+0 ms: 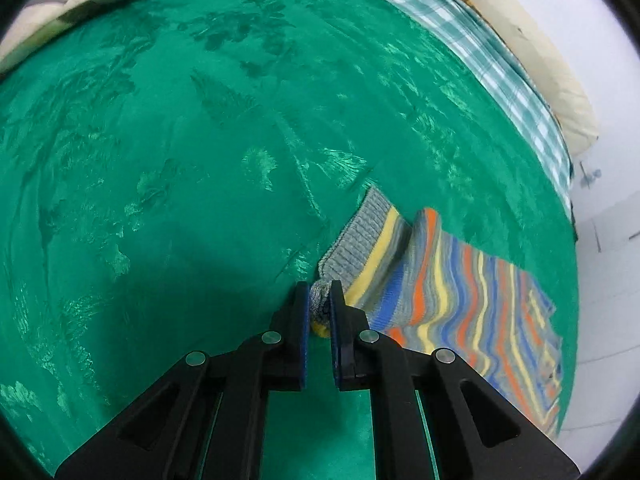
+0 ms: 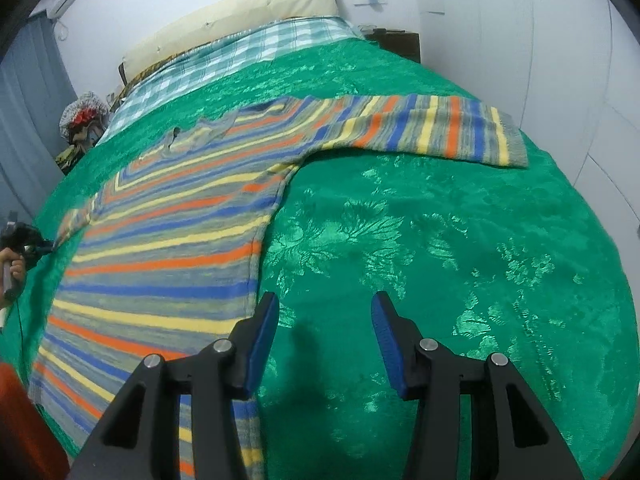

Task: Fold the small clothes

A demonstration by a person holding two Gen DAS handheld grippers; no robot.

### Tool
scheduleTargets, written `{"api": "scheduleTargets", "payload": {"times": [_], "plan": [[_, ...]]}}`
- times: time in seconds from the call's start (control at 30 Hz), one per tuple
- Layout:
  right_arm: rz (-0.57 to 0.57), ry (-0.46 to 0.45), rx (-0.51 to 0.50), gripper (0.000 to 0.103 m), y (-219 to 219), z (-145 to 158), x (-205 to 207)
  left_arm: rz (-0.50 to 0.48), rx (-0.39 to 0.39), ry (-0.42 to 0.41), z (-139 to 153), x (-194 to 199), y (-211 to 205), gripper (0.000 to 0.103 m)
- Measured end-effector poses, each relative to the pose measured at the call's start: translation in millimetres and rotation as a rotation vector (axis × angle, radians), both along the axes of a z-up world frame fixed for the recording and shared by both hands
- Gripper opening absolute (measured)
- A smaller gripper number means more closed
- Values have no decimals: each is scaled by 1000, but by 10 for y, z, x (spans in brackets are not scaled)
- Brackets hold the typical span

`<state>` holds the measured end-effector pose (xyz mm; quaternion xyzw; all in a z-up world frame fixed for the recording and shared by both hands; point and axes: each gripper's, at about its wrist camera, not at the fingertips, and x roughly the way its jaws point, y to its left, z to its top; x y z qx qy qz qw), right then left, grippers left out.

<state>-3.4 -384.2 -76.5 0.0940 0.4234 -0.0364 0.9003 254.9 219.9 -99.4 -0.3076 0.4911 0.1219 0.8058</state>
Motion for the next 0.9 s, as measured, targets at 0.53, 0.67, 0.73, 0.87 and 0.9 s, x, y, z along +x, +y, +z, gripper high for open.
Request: {"api": "scheduleTargets", "payload": {"times": [0.53,0.67,0.73,0.87,0.9], "plan": [[-23,59,-15,52,-19,-157,58,-152,-131,-55,-99,695,145,6],[-27,66,-26,53,-1,-179,87,-180,203,-23,98,719,-16,1],[-26,67,-31,53,4,-183,91,-72,217,-4,68,658,202,1],[-20,70,-39,54,14,-189,94,-31,220,8,13,639,328,1],[-19,70,-40,54,14,-187,96,-47,246,13,26,660,286,2]]}}
